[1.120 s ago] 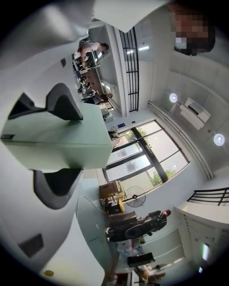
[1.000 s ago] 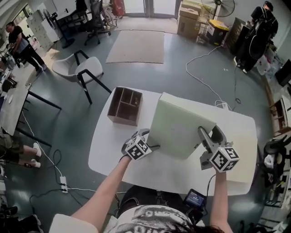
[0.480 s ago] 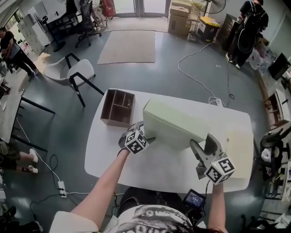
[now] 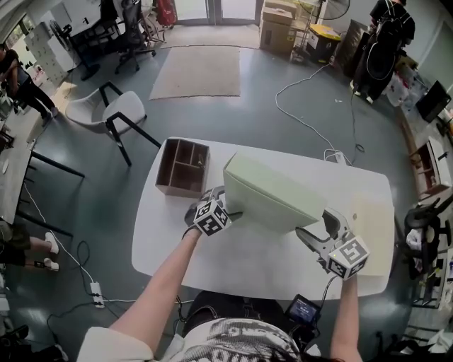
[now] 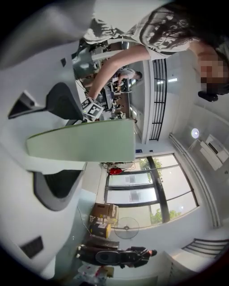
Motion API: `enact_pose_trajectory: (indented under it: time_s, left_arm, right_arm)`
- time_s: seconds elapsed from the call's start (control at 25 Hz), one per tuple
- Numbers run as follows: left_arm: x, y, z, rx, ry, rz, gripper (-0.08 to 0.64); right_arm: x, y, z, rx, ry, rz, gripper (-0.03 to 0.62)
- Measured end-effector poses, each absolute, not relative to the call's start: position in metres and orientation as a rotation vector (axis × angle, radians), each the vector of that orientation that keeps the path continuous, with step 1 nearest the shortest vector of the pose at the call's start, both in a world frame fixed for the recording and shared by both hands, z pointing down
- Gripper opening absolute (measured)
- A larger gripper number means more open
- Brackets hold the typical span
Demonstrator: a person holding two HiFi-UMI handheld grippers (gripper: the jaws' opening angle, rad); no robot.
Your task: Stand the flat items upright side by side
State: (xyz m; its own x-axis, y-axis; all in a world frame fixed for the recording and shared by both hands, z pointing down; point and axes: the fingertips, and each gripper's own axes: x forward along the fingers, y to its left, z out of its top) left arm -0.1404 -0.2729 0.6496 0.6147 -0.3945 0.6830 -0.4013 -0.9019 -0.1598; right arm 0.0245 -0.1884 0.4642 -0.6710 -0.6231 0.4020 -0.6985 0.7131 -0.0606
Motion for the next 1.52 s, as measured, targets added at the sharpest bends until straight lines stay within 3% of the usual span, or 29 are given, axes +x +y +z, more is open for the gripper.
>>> enact_pose_trajectory:
  time_s: [0.16, 0.24, 0.56, 1.52]
  left_arm:
    - [-0.141, -0.274, 0.651, 2.802, -0.689, 1.195, 0.4]
    - [-0.142, -0.274, 0.651, 2.793, -0.686, 1.196, 0.4]
    - [-0.147, -0.264, 0.647, 2.689, -0.783, 0.999, 0.4]
    - [-0.13, -0.175, 0.615, 2.731, -0.716, 0.804, 0.399]
  right_arm:
    - [0.009, -0.19, 0.487, 0.916, -2.532, 0.306, 0.344]
    - [0.009, -0.194, 0.489, 0.964, -2.531, 0.304, 0.299]
    - [0.016, -0.19, 0.488, 1.268, -2.434, 0.315, 0.278]
    - [0.062, -0.169, 0.484, 2.21, -1.775, 0.383, 0.275]
